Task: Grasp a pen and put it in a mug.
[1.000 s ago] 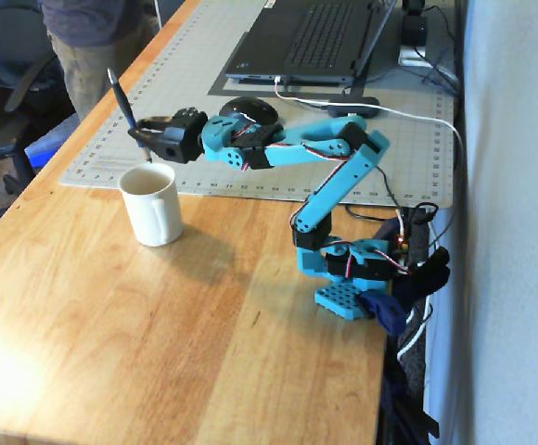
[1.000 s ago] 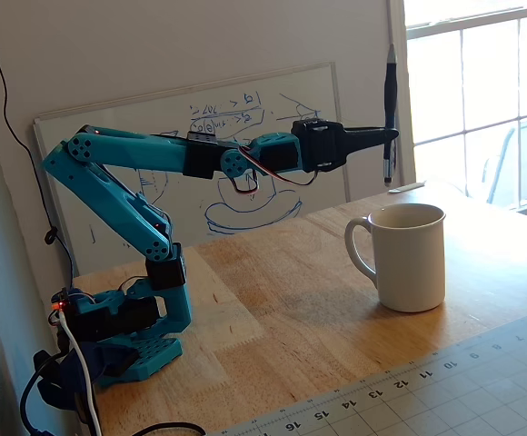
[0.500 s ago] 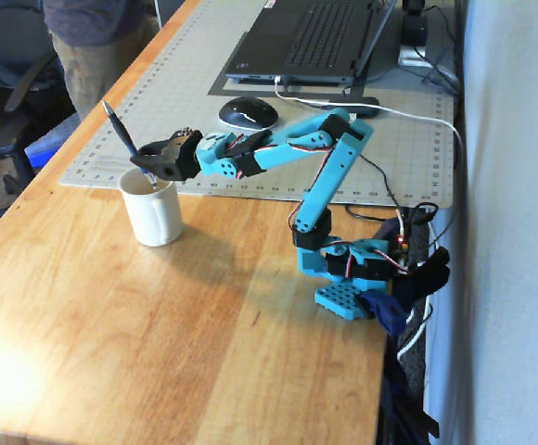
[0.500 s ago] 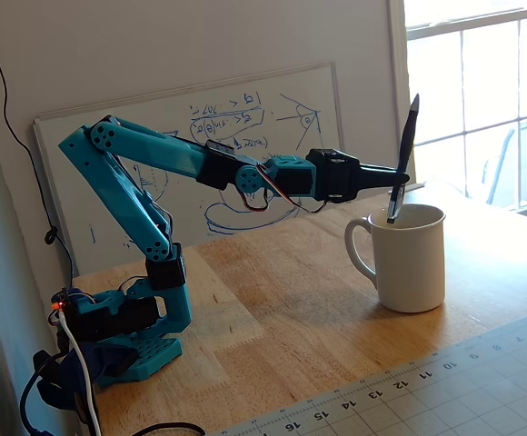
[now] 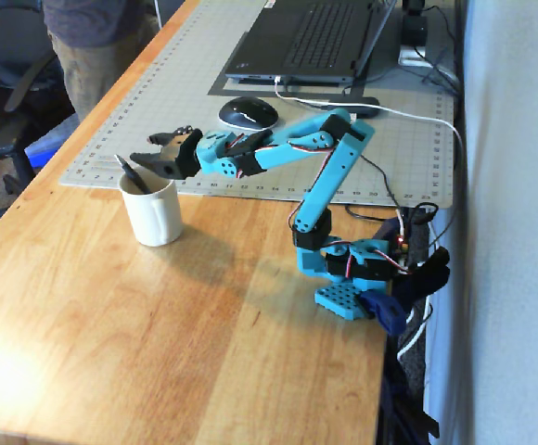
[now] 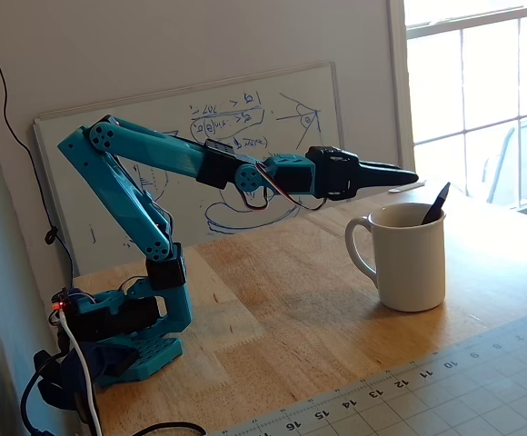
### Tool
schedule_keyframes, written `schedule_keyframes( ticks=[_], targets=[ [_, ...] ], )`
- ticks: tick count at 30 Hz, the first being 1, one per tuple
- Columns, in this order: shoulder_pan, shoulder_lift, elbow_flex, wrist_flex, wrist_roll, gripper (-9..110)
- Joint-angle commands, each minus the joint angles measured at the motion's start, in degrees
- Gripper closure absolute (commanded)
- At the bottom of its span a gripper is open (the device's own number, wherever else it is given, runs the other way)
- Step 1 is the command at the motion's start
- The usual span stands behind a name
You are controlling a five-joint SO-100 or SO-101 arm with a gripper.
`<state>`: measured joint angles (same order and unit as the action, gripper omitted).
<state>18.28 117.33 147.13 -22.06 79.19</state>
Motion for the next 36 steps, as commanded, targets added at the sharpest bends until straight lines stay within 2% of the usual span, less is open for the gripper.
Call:
schedule_keyframes(
  ticks=[1,5,8,20,23,29,36],
  targets=[
    [-0.1,7.8,-3.3,-1.0,-0.7,86],
    [-0.1,11.3,-3.3,0.0,-1.4,91],
    [-0.8,13.7,-3.3,4.4,-6.7,92],
    [-3.4,27.8,-3.0,33.8,-53.3,93],
    [-3.5,30.7,-2.7,41.7,-63.3,98],
    [-5.0,37.4,-1.8,52.6,-76.9,101],
    [-6.4,48.0,7.4,64.7,-88.8,101]
  ],
)
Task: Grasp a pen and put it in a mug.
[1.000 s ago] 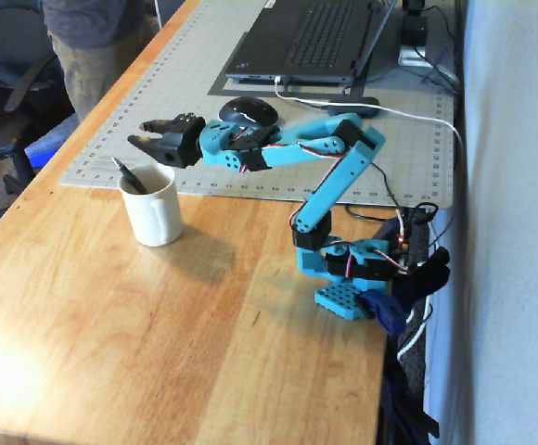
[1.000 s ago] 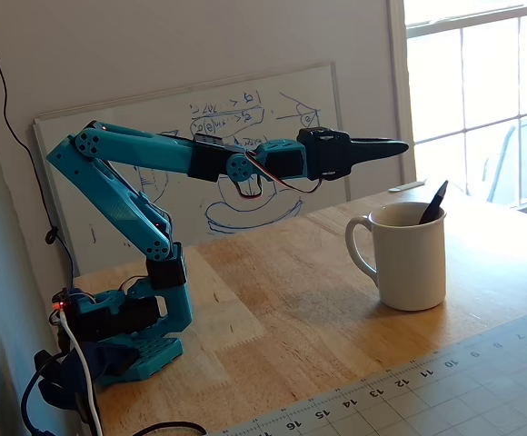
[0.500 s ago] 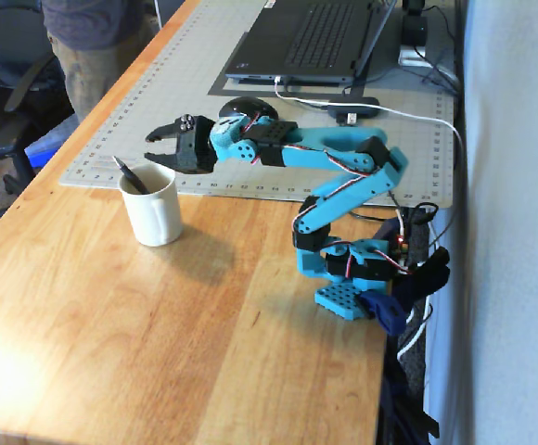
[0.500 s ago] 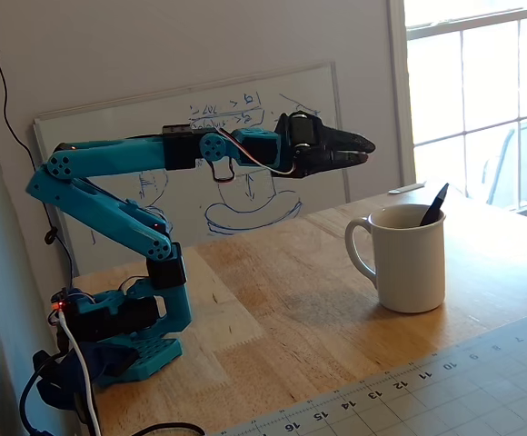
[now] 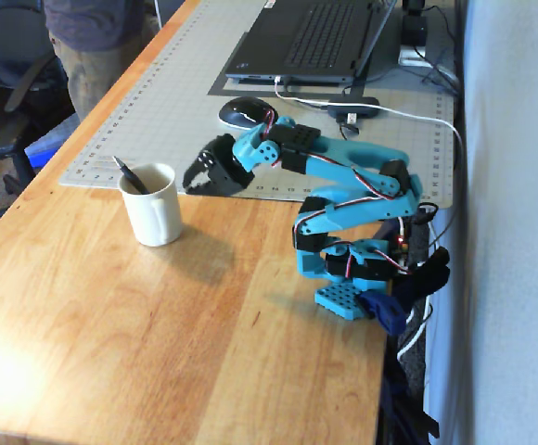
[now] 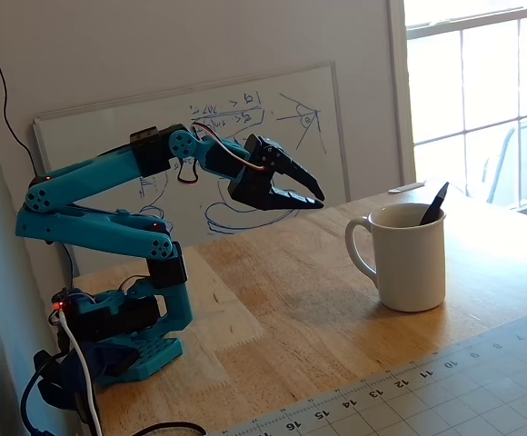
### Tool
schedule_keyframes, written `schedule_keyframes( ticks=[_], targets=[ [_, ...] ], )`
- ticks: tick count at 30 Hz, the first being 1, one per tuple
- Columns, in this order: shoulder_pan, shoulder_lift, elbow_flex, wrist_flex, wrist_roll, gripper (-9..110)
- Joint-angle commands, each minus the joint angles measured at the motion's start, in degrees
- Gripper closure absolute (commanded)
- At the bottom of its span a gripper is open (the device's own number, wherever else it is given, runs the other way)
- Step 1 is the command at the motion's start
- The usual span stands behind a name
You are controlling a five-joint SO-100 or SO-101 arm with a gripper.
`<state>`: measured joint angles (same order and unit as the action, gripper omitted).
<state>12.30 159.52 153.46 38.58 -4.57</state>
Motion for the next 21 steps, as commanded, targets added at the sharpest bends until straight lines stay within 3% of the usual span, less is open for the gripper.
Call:
schedule_keyframes(
  ticks=[1,21],
  targets=[
    [-0.4,7.6,2.5,5.4,-6.5,101],
    [-0.3,32.6,26.5,19.2,-10.5,101]
  ],
)
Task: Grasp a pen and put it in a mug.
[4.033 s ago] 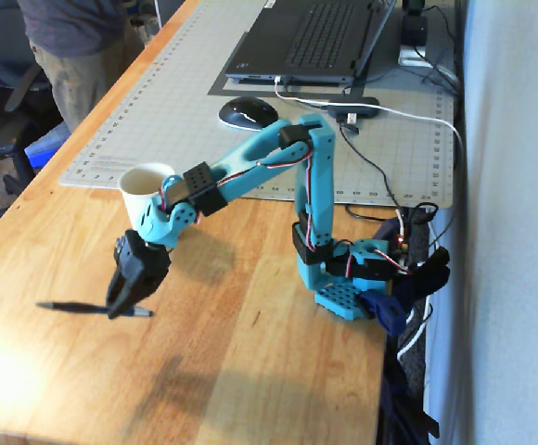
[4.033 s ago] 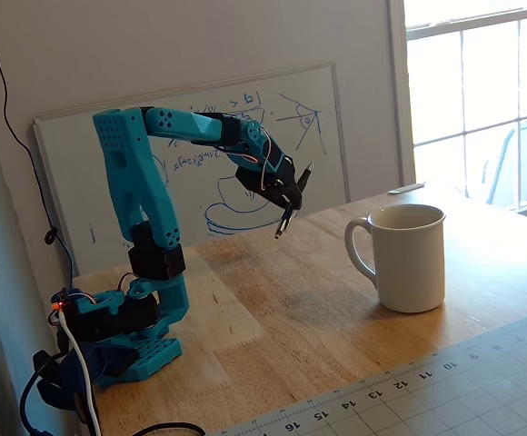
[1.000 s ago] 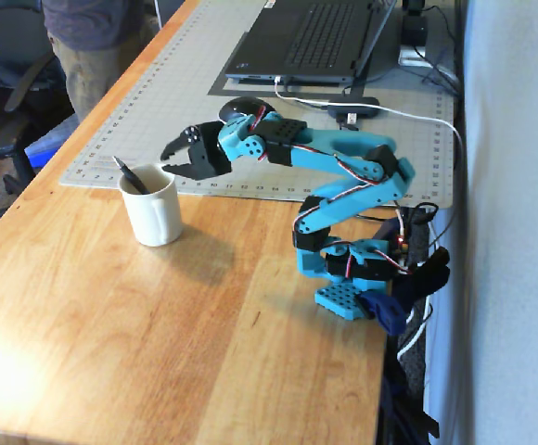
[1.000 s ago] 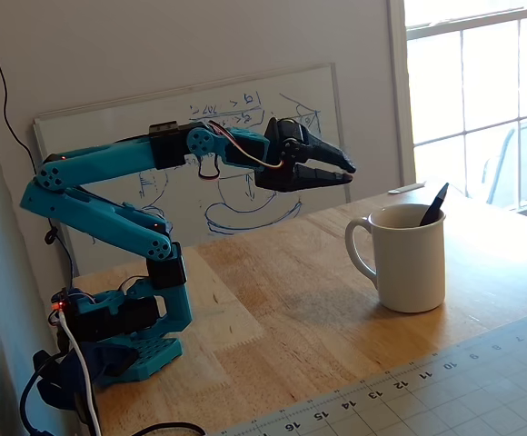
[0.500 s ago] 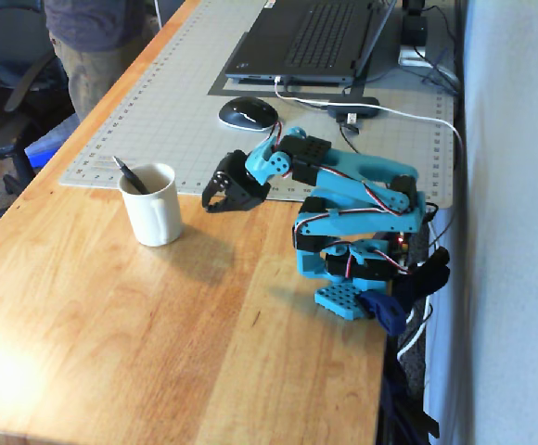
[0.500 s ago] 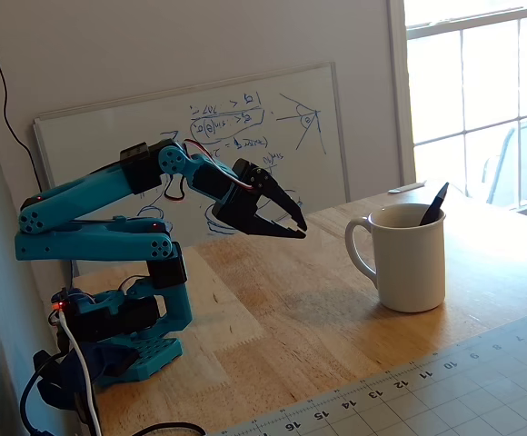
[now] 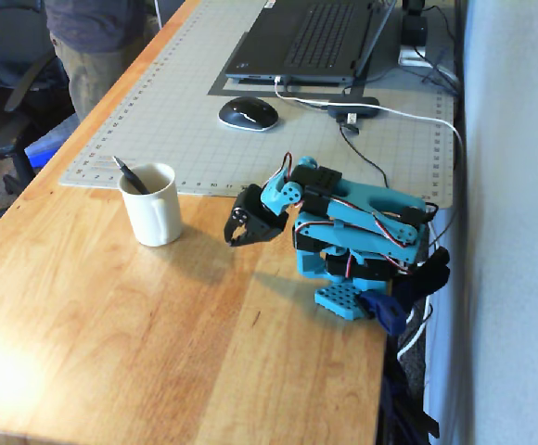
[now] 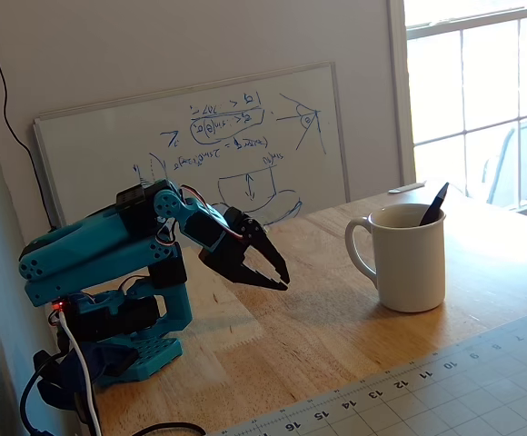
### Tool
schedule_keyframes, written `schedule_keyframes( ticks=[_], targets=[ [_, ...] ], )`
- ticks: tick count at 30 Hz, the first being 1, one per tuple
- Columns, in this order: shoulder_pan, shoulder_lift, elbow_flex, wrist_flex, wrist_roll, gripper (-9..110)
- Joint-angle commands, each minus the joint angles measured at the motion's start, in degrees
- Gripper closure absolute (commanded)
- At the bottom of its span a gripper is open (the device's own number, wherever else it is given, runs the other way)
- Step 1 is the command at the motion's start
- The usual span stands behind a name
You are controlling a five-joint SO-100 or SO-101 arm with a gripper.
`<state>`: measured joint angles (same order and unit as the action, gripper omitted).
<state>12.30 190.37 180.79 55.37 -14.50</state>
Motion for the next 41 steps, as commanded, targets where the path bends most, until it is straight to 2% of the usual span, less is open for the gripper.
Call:
schedule_keyframes(
  ticks=[1,10,41],
  targets=[
    [-0.4,1.7,-0.8,3.5,-0.5,101],
    [-0.4,1.7,-0.8,10.6,0.3,101],
    [-0.4,1.6,-0.8,10.9,0.3,101]
  ],
)
